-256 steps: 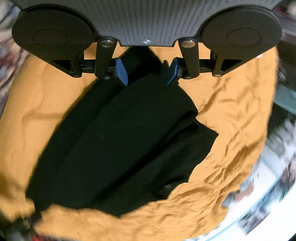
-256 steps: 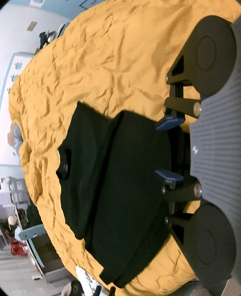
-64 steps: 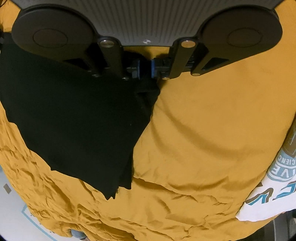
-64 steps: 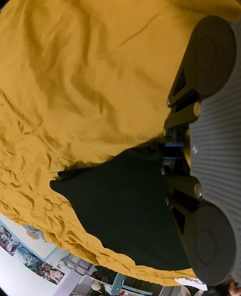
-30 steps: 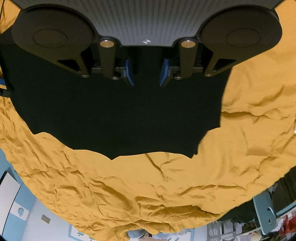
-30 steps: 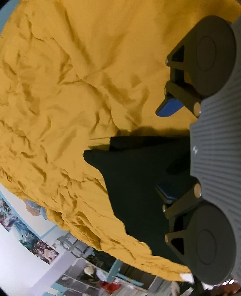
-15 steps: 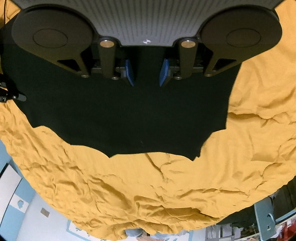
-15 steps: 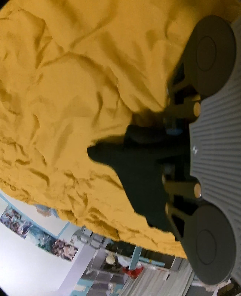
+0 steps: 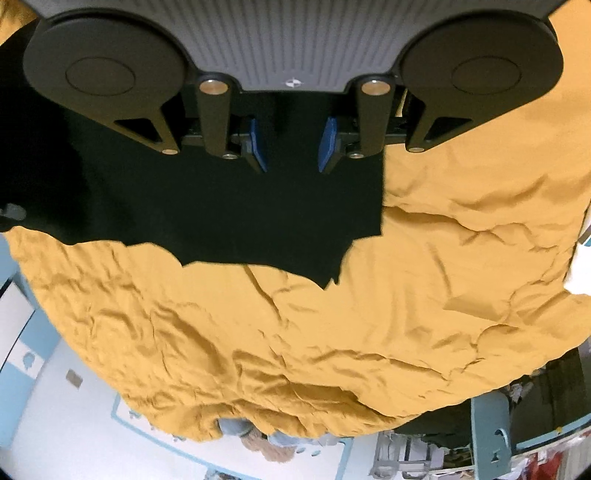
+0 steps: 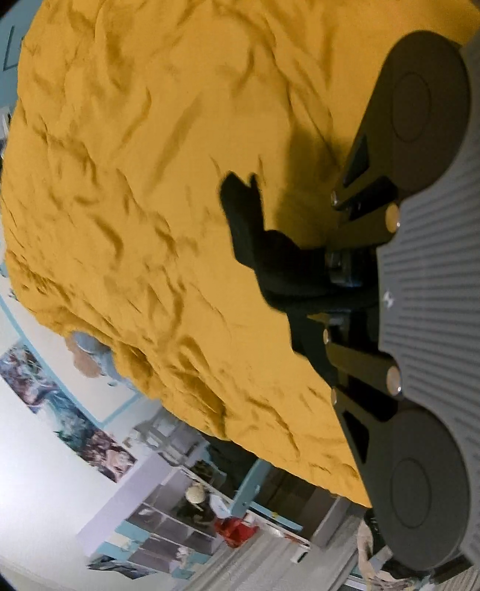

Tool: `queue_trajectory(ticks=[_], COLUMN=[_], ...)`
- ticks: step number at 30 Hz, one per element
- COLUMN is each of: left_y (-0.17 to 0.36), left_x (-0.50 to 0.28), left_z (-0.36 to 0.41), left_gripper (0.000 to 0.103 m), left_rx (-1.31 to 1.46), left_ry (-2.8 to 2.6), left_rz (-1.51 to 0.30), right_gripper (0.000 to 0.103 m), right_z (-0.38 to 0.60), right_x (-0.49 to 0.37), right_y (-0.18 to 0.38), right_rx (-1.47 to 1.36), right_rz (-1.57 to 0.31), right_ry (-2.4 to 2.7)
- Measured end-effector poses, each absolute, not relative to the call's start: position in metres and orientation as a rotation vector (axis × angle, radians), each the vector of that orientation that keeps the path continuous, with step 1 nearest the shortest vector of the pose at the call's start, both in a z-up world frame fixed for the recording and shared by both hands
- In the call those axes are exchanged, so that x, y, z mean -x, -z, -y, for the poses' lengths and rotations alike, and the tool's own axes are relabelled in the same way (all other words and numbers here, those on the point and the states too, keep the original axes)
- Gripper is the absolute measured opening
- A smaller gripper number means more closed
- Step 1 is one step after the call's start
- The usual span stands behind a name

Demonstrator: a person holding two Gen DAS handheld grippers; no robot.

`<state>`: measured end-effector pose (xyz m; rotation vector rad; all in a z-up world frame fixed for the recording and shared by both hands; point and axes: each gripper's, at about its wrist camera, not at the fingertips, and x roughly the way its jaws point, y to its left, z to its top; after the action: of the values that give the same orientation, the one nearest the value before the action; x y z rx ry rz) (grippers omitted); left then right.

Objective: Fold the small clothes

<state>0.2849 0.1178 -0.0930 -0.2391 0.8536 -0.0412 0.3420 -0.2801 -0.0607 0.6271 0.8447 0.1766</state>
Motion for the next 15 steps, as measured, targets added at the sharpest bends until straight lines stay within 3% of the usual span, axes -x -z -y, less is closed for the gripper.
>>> queue_trajectory(ticks=[15], left_y=[0.087], left_x=[-0.279], left_z=[-0.186], left_gripper=[0.039], left_rx=[0.329], left_ry=[-0.014], left_rz=[-0.826], right_gripper=[0.004], right_z=[0.088], right_x=[-0.389], right_y=[0.054], right_rx=[-0.585], right_rz=[-0.959], right_ry=[-0.233])
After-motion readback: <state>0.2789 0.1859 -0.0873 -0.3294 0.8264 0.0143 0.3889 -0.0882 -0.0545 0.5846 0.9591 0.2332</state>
